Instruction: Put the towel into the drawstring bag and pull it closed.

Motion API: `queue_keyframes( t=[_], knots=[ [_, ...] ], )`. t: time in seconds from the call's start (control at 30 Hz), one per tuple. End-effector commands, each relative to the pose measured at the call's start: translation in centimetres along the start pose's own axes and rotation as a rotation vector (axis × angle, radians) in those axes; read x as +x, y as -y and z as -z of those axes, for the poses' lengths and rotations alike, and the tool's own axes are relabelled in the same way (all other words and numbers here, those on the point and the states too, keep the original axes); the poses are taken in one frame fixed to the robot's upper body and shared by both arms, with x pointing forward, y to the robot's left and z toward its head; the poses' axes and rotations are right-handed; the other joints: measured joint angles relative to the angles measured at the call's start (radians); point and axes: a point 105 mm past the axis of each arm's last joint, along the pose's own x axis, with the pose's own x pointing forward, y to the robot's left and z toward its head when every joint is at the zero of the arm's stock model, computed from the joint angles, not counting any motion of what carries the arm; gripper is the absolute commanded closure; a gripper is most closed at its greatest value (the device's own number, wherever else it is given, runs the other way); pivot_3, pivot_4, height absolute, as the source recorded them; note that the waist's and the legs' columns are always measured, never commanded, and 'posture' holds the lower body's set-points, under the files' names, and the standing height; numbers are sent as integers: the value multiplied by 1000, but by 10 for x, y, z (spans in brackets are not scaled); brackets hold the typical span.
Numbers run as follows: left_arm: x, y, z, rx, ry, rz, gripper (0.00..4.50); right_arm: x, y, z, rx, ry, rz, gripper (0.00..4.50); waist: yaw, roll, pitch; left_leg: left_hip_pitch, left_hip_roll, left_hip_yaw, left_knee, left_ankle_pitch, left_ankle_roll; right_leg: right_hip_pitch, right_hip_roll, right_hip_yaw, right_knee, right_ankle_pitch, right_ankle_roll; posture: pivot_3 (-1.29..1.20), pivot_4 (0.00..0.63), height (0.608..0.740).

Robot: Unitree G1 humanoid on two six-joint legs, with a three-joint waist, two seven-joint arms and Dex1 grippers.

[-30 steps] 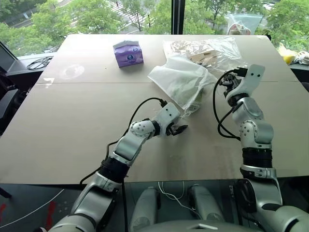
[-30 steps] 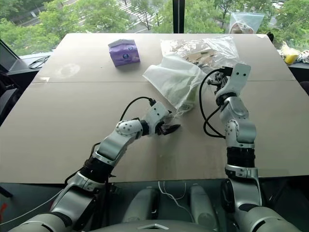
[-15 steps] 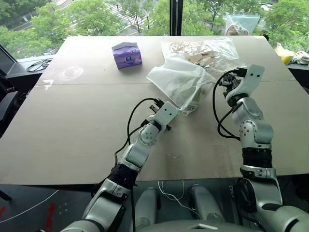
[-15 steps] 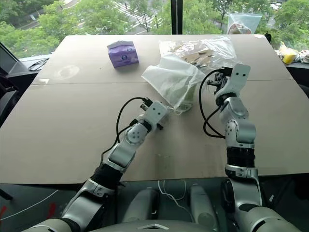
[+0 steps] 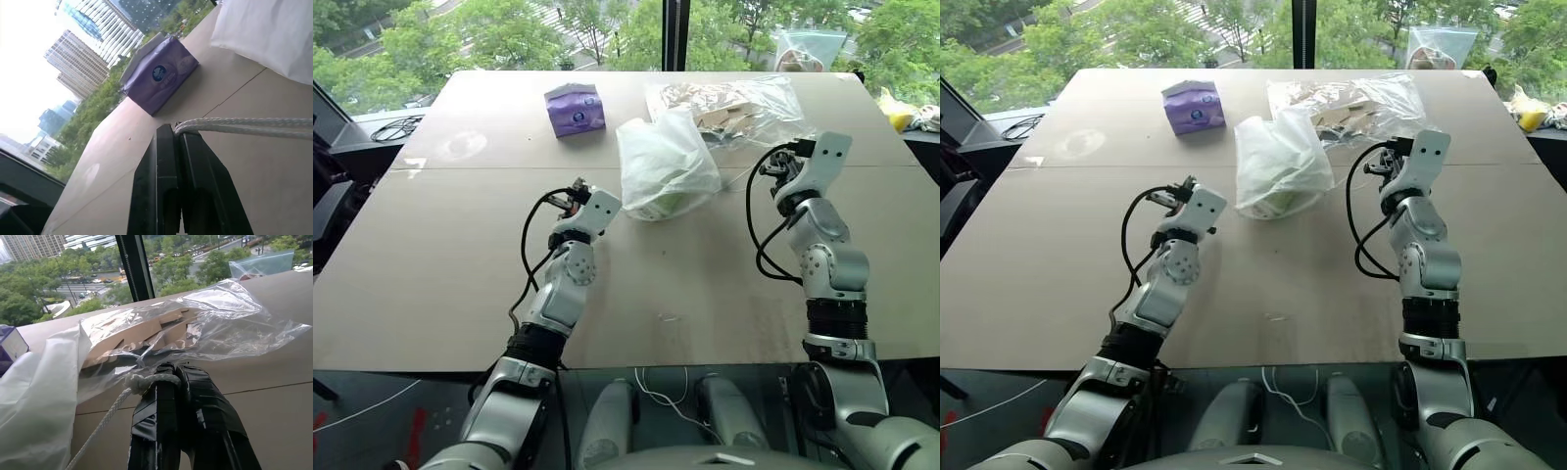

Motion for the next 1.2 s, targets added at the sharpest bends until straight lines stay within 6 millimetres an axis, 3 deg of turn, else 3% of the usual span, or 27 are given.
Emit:
queue_keyframes(
  t=[0.03,0.3,0.5,0.6,0.77,0.87,0.93,1.03,1.2],
  knots=[
    [15,-47,-15,-50,49,-169,4481,1,16,-25,-35,99,72,4500,0,0,0,0,0,0,0,0,0,0,-1,0,0,0,0,0,150,740],
    [33,-137,-32,-54,99,-438,4481,-5,66,-64,-93,244,317,4500,-2,0,0,0,-1,0,-1,0,0,0,-1,0,-1,0,0,0,150,740],
    [51,-167,-63,-41,185,-489,4481,-7,59,-130,-307,434,307,4500,-2,0,1,0,-1,0,-1,0,0,0,-1,0,-1,0,0,0,150,740],
    [58,-174,-64,-57,174,-502,4481,-8,61,-147,-320,472,319,4500,-3,0,1,0,-1,0,-2,0,0,0,-1,0,-1,0,0,0,150,740],
    [61,-167,-21,-159,-18,-506,4481,-14,95,-137,-245,437,459,4500,-4,0,0,0,-1,0,-3,0,0,0,-1,0,-2,0,0,0,150,740],
    [55,-158,16,-270,-202,-510,4481,-24,113,-128,-210,412,551,4500,-2,0,0,-1,-1,0,-3,0,0,0,-1,0,-2,0,0,0,150,740],
    [49,-159,28,-273,-256,-526,4481,-31,124,-124,-196,405,614,4500,-3,0,0,-1,-1,0,-3,0,0,0,-2,0,-2,0,0,0,150,740],
    [43,-165,33,-265,-280,-564,4481,-41,136,-122,-175,405,695,4500,-2,0,0,-1,-1,0,-3,0,0,-1,-2,0,-1,0,0,0,150,740],
    [41,-198,16,-228,-192,-694,4481,-55,160,-127,-128,431,834,4500,-2,0,0,-1,-1,0,-2,0,0,-1,-2,0,-1,0,0,0,150,740]
  ],
)
